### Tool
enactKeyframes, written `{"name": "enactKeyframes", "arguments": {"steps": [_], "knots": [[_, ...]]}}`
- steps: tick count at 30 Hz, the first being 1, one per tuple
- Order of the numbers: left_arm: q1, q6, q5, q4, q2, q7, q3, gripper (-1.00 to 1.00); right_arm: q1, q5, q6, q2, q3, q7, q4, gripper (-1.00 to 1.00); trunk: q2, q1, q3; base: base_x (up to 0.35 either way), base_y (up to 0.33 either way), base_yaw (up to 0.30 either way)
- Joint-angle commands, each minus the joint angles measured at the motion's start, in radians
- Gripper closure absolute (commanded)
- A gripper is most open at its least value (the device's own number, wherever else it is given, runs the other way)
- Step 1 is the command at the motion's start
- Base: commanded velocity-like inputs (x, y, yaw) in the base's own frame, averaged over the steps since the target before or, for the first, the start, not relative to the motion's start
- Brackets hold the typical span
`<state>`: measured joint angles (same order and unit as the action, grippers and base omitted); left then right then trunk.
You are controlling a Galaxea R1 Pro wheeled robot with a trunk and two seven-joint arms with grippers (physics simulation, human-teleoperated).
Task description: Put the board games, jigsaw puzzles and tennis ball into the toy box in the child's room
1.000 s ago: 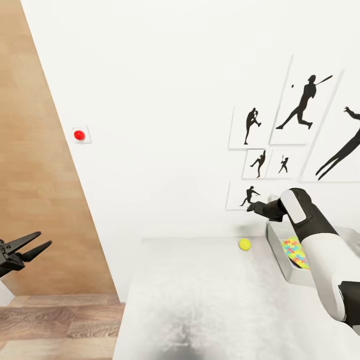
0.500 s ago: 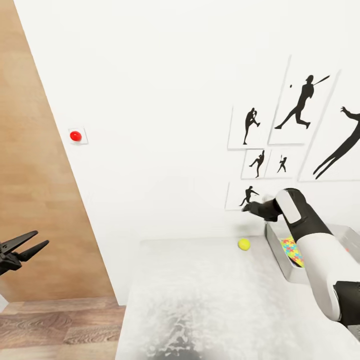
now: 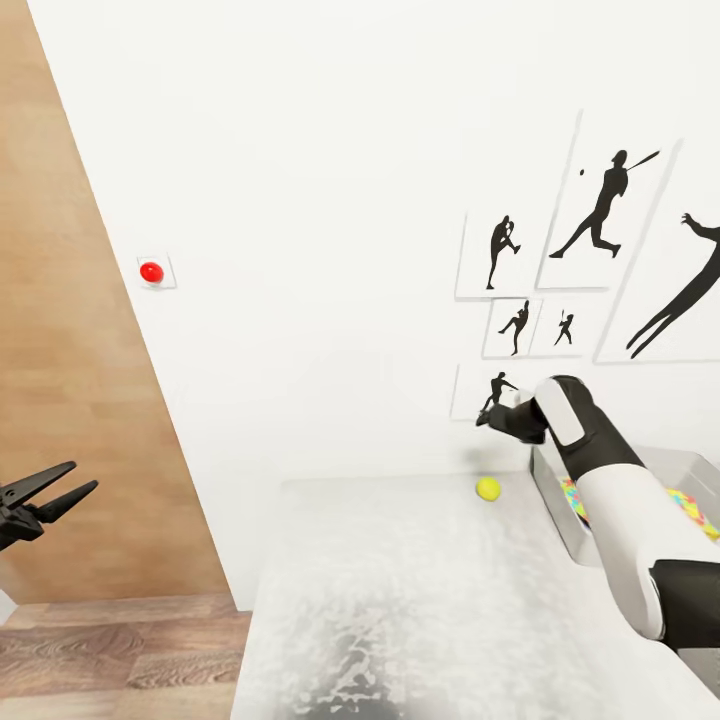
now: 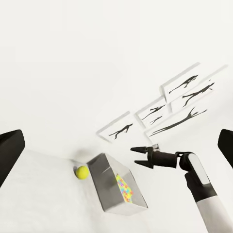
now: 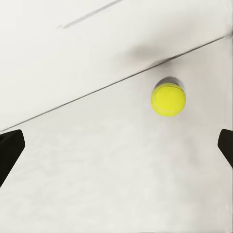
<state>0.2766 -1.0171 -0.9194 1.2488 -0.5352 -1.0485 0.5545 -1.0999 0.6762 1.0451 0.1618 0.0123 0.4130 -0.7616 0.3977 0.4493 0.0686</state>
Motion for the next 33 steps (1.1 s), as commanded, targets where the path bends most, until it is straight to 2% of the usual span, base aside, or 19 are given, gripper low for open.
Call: {"name": "enactKeyframes", "arguments": {"steps": [1, 10, 20, 33], "knots": [[0.001, -0.004, 0.001, 0.0, 0.0, -0.003, 0.001, -1.0, -0.002, 0.012, 0.002, -0.004, 0.002, 0.034, -0.001, -1.0, 0.002, 0.001, 0.002, 0.0, 0.0, 0.0], [0.001, -0.003, 0.001, 0.0, 0.0, 0.0, 0.0, -1.0, -0.002, 0.022, 0.002, -0.01, 0.001, 0.076, -0.007, -1.0, 0.002, 0.001, 0.002, 0.114, 0.059, 0.0], [0.001, -0.003, 0.001, 0.0, 0.001, 0.0, -0.002, -1.0, -0.001, 0.02, 0.002, -0.01, 0.0, 0.076, -0.007, -1.0, 0.002, 0.001, 0.002, 0.173, -0.078, 0.0], [0.001, -0.003, 0.001, 0.0, 0.001, -0.002, -0.001, -1.0, -0.001, 0.015, 0.002, -0.011, 0.002, 0.075, -0.002, -1.0, 0.002, 0.001, 0.004, 0.015, -0.018, -0.006]]}}
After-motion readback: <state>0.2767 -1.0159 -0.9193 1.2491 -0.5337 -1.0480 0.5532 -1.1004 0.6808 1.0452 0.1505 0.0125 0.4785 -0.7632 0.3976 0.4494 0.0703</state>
